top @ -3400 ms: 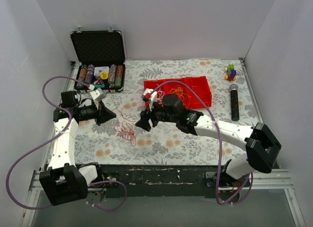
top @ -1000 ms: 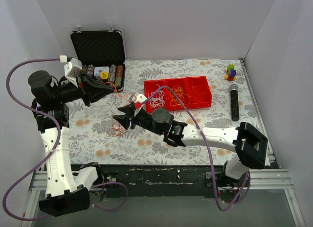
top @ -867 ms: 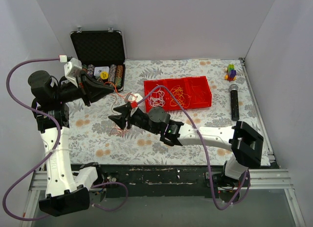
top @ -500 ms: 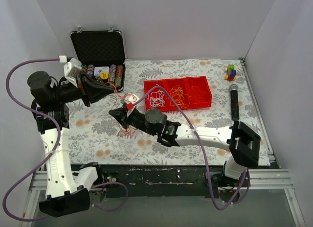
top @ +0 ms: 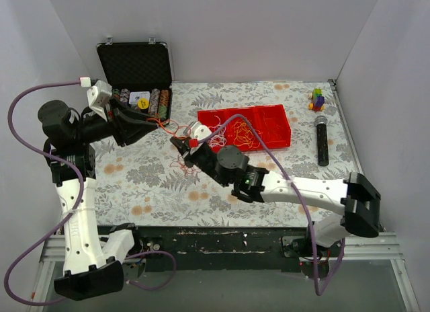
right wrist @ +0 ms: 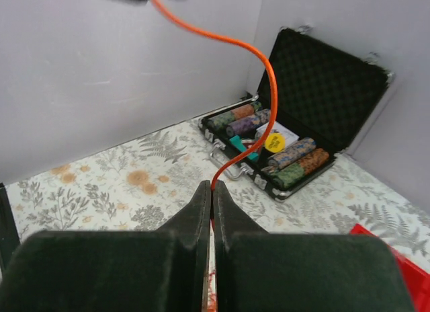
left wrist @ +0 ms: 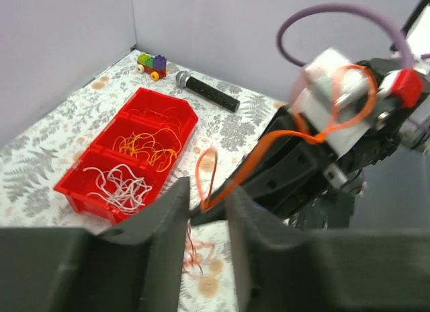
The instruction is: Untangle the cables
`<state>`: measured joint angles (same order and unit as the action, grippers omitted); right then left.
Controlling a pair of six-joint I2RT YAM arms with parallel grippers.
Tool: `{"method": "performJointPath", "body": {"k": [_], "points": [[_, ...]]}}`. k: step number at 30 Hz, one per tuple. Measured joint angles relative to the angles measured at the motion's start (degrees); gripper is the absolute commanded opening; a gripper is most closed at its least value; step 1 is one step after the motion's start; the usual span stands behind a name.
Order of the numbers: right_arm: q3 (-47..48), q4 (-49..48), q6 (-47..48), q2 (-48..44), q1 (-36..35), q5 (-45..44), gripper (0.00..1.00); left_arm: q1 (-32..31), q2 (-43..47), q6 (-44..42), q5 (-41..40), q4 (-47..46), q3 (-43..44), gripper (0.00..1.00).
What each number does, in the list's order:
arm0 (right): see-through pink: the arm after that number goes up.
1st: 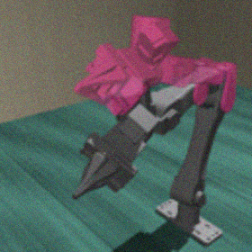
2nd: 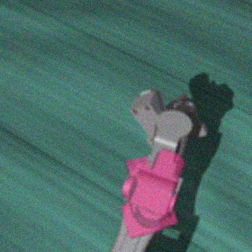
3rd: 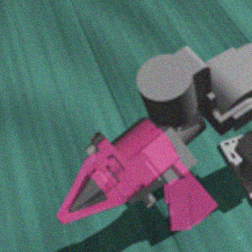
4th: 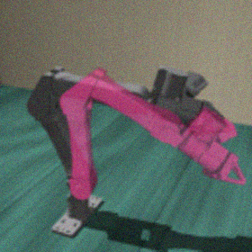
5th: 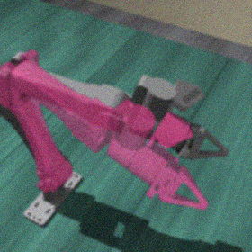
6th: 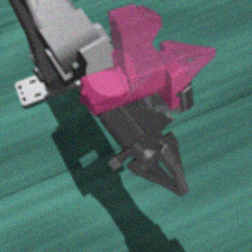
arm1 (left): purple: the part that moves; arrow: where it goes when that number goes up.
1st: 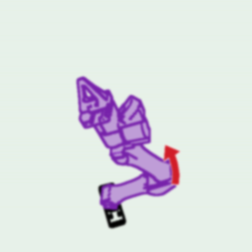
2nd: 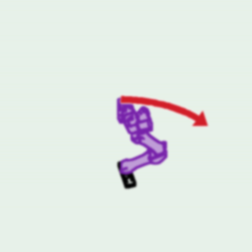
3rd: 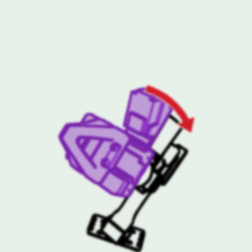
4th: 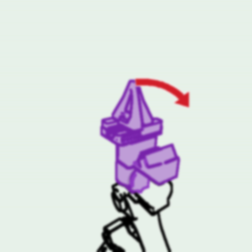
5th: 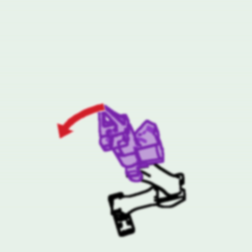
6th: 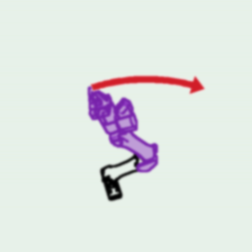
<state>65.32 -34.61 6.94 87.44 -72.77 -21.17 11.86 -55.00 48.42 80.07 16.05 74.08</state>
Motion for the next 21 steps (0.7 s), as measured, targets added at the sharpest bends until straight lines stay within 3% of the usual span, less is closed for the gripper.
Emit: {"method": "performJointPath", "body": {"k": [4, 10, 21], "points": [[-0.7, 2.9, 2.8, -7.1, 1.6, -2.1, 0.01, 0.0, 1.4, -1.0, -4.5, -0.2, -2.9, 0.96], [1.6, 10.2, 4.7, -13.7, 12.1, -2.7, 0.01, 0.0, 1.6, -7.1, -11.0, 4.0, -7.9, 0.98], [7.1, 18.6, 7.2, -13.3, 28.7, -2.0, 0.01, 0.0, 1.7, -18.4, -18.6, 12.6, -13.3, 0.98]]}}
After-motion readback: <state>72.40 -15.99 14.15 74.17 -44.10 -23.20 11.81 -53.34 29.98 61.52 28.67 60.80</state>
